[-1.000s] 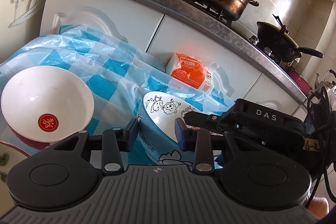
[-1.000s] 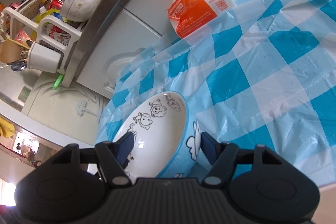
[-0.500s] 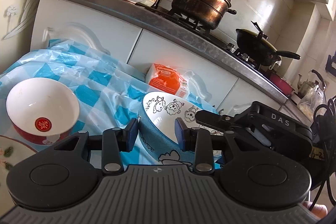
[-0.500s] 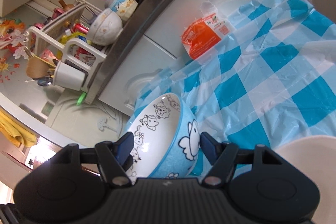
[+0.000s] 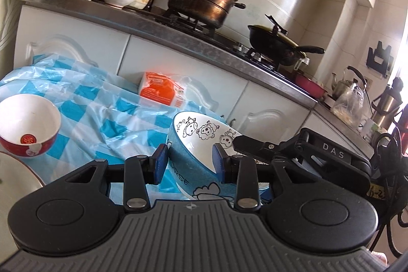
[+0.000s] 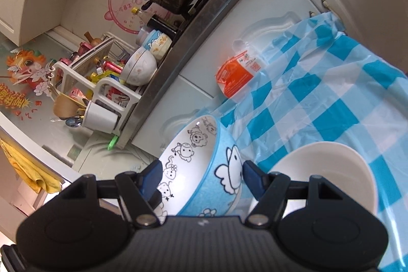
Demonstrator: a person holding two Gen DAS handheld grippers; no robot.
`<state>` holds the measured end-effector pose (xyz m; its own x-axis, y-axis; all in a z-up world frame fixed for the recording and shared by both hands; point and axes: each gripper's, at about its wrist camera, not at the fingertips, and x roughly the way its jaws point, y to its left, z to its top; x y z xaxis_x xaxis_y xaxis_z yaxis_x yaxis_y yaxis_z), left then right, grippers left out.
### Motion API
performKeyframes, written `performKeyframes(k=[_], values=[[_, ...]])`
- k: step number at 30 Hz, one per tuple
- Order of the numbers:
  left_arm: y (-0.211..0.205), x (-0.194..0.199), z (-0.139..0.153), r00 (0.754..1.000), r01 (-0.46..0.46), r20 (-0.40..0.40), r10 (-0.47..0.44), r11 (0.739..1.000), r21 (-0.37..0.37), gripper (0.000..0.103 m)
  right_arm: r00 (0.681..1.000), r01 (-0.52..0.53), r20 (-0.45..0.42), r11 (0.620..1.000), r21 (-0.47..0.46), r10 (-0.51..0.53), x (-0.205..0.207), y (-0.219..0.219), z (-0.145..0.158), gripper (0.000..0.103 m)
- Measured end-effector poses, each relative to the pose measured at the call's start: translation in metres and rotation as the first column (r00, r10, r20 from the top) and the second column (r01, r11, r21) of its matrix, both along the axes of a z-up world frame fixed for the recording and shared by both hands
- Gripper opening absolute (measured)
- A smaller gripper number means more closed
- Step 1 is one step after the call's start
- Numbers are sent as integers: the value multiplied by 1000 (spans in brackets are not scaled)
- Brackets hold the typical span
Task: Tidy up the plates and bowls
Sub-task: 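Lower the blue cartoon bowl into the pink-flower bowl and open both tools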
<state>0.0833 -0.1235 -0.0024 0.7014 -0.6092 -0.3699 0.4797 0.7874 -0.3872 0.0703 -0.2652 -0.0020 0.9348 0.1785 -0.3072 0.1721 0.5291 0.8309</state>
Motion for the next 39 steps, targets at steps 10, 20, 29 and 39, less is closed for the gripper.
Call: performKeyframes(k=[10,20,29,39], values=[[-25,-15,-21,995,70,-68,-68,997,31,40,996,89,4,995,-51,-89,-49,-12,-6,70],[-42,-14,-39,993,70,-108,-58,992,106,39,995,94,-9,991,-90,-95,-62,-17,-28,70],[-43,-17,-38,997,57,-59,-49,988,140,35,996,71,-32,975,-209,-79,-63,-10,-30,70],[-36,-21,-35,997,56,-52,-49,990,128,37,993,97,-21,911,-400,-114,-68,-1,-18,78]])
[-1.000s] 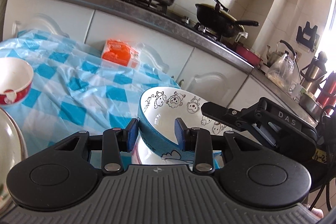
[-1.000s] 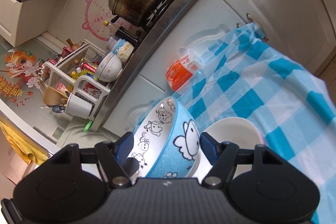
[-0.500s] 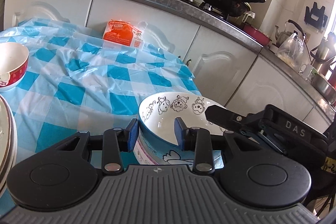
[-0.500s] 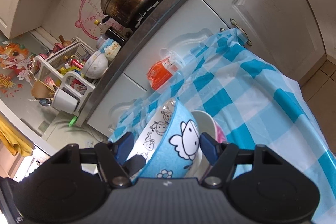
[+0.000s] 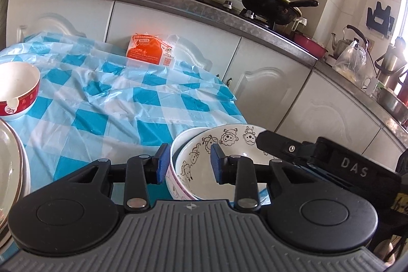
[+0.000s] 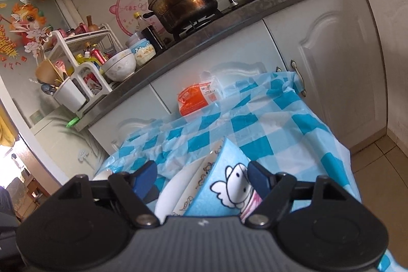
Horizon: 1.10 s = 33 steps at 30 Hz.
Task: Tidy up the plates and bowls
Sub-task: 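Lower the blue cartoon bowl into the pink-flower bowl and open both tools, then move both open tools toward the red-outside bowl with the red seal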
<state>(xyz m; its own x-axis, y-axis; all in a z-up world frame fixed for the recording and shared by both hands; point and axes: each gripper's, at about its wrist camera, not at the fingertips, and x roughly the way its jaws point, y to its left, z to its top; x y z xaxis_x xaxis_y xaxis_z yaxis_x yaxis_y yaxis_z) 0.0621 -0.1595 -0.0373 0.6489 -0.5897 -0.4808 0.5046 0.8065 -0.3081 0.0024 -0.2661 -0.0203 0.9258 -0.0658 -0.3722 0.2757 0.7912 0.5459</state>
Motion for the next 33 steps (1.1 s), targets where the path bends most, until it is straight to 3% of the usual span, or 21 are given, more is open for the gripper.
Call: performKeyframes(k=[5,8,14,20,26,33], values=[[8,1,2,1000,-15,1,15,1000,-17,46,997,55,-57,998,-7,-55,1,-8,-14,78],[13,4,3,1000,-27,0,27,999,-25,48,996,64,-70,997,35,-61,-1,-15,-27,86],[20,13,1,998,-59,-7,59,998,-18,55,990,83,-120,994,67,-74,-3,-21,-43,86],[26,22,-1,996,-93,-5,93,996,6,67,993,89,-80,995,38,-86,-6,-15,-30,87],[30,29,-3,992,-123,0,123,992,40,78,995,79,-53,997,-23,-81,1,-1,-17,95],[38,34,2,985,-171,48,168,982,74,97,999,25,-43,998,-51,-27,17,21,-3,100]])
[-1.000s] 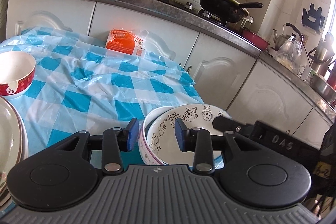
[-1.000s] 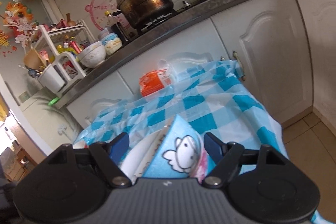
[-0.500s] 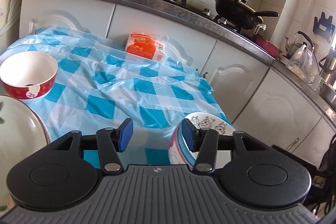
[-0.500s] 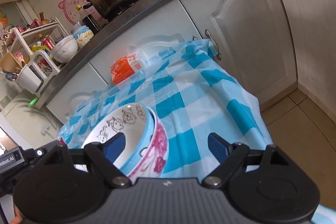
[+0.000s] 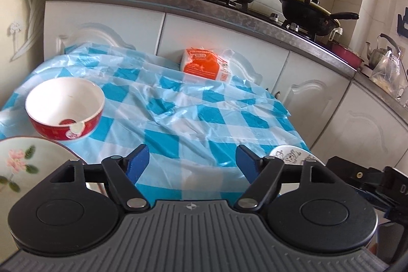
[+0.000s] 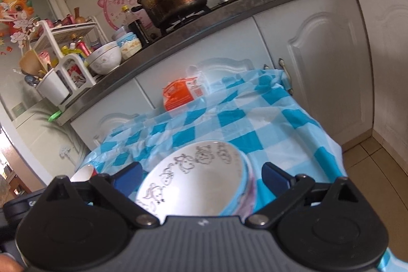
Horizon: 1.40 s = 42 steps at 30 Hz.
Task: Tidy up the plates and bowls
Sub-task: 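Move both open tools toward the red-outside bowl with the red seal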
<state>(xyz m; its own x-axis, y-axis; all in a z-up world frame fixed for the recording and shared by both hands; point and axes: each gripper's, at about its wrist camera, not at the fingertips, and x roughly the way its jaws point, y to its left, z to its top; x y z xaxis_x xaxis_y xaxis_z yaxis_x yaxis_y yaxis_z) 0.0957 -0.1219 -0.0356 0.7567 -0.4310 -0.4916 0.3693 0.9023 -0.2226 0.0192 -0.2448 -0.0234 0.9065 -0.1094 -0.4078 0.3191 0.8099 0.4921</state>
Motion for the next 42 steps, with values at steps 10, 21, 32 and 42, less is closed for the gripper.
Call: performKeyframes(k=[10,21,32,42], values=[[18,12,9,995,-96,43,93,994,50,101,996,-87,20,994,-71,88,23,38,19,102],[51,33,14,975,-219,53,216,974,55,103,985,-170,-51,977,-131,165,56,66,17,102],[119,73,14,963,-266,-83,258,958,-109,103,980,-196,-59,973,-121,190,85,82,21,102],[162,103,8,958,-274,-140,249,939,-208,103,968,-234,-96,972,8,234,130,87,8,102]])
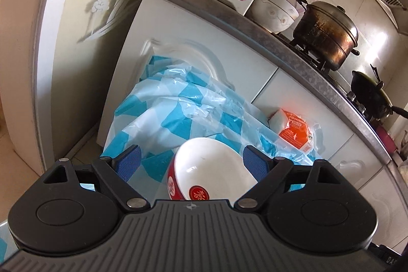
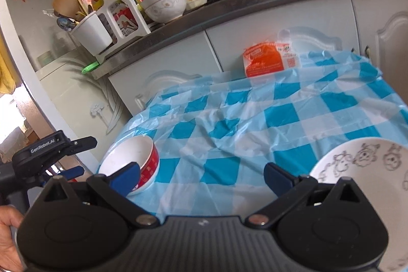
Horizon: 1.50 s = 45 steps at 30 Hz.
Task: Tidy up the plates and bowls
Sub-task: 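Move both open tools toward the red-outside bowl with the red seal, then close the left tool on the red bowl rim while the right tool grips it too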
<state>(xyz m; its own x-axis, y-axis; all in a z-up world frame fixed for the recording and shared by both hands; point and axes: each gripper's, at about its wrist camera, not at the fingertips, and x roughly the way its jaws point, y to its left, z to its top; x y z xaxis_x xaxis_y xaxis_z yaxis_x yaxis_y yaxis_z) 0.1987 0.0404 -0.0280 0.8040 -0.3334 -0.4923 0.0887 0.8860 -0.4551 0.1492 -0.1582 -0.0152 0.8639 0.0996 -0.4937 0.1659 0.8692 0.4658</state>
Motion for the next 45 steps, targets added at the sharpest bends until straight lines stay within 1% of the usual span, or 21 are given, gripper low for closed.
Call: performKeyframes(k=[2,5,8,9,11,13,16,17,18,21,22,24,26,30,32,34,37,42,45], values=[[1,4,-3,1000,14,-16,-14,1000,-12,103,1000,-10,-5,1000,20,10,9,3,-3,102],[3,9,-7,999,29,-37,-30,999,-42,103,1000,-6,-2,999,-34,5,21,11,1,103],[3,15,-12,998,31,-61,-33,998,-49,103,999,-38,-2,998,40,38,36,12,-1,103],[2,16,-14,997,30,-67,-33,998,-46,103,999,-44,-4,998,51,44,41,14,-1,103],[-1,18,-16,996,34,-79,-37,999,-39,103,999,-52,0,998,44,52,50,19,-2,103],[-2,19,-19,995,36,-89,-39,999,-34,103,997,-72,-3,995,69,73,61,22,-4,103],[-3,21,-22,994,45,-103,-47,999,-17,93,995,-97,1,989,111,98,72,26,-8,103],[-3,22,-24,993,42,-110,-43,999,-16,87,994,-105,-1,987,118,106,77,27,-10,103],[-1,22,-24,992,38,-116,-40,999,-19,78,994,-112,0,985,128,113,81,29,-11,103],[-1,22,-25,991,47,-122,-48,999,-11,64,991,-131,5,978,160,132,89,31,-15,103],[-2,22,-26,991,46,-124,-46,999,-4,61,991,-135,3,977,165,136,92,32,-16,102],[-5,22,-27,990,43,-131,-41,999,13,51,989,-147,-1,974,172,149,97,34,-18,97],[-7,23,-28,990,46,-133,-42,999,28,44,987,-154,-11,971,181,159,103,36,-21,92],[-10,24,-31,990,50,-137,-45,998,37,35,984,-163,-31,956,242,175,113,35,-34,82],[-11,25,-33,988,61,-145,-55,997,37,32,983,-162,-32,944,289,179,115,32,-40,80],[-13,26,-35,986,73,-151,-67,997,36,30,983,-162,-34,931,328,183,117,29,-46,79],[-15,25,-35,987,72,-148,-64,996,49,29,980,-173,-25,915,364,195,118,27,-50,78],[-15,26,-35,987,73,-147,-65,996,55,29,971,-224,24,878,424,237,118,29,-47,78],[-14,26,-36,987,71,-149,-63,996,49,29,971,-224,10,888,401,240,118,33,-42,80]])
